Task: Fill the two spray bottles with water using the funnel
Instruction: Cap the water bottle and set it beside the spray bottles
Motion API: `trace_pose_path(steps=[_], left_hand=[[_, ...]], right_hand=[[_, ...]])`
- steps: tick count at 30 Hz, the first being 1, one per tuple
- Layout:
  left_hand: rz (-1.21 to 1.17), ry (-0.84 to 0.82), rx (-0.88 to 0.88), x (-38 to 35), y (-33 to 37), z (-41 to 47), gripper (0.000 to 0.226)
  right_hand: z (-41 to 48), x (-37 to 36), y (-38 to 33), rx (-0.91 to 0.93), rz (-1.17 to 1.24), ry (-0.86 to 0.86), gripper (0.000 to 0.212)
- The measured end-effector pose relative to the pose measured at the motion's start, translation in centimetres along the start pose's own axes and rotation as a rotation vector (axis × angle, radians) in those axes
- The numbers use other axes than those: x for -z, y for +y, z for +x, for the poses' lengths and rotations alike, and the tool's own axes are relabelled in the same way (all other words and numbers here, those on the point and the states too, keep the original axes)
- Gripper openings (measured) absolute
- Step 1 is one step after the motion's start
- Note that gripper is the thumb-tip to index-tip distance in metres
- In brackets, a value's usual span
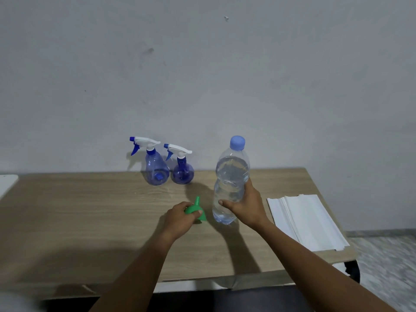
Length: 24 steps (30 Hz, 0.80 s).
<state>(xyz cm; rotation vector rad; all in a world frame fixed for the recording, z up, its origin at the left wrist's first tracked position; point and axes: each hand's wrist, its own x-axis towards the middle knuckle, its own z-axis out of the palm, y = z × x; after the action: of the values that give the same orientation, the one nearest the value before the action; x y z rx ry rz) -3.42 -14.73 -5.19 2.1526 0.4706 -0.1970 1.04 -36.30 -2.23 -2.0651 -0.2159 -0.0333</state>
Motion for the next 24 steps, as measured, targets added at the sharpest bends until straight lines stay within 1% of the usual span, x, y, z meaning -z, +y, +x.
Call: trace_pose_path(steps=[1,3,9,12,17,22,24], left_hand=[[-0.049,0.010,0.009,0.1,0.4,0.2,0.035],[-0.104,0.048,0.012,-0.1,1.0,1.2,0.038],[-0.117,0.172,0.016,-1.0,3.6,4.4,0.046],[-0.067,0.192,-0.003,-2.0,4.4,6.2,0.049],[0.023,0.203,-0.036,-3.8,5.1,9.1,0.052],[0.122,0.210,-0.090,-5.3,4.7,11.8,0.054],[0.168,0.212,-0.141,-5.7,4.7,12.6,0.053]], right_hand=[[0.3,0.0,0.0,0.006,-0.010,0.005,0.079],[1.2,0.1,0.0,0.011,-0.019,0.020,0.077],[5.7,0.6,0.0,0.018,-0.010,0.092,0.075],[8.7,0.7,-0.2,0.027,-0.007,0.138,0.077],[12.9,0.4,0.1,0.043,-0.022,0.158,0.079],[14.7,-0.8,1.2,0.062,-0.042,0.119,0.077],[14.9,-1.2,1.7,0.055,-0.038,0.133,0.077]])
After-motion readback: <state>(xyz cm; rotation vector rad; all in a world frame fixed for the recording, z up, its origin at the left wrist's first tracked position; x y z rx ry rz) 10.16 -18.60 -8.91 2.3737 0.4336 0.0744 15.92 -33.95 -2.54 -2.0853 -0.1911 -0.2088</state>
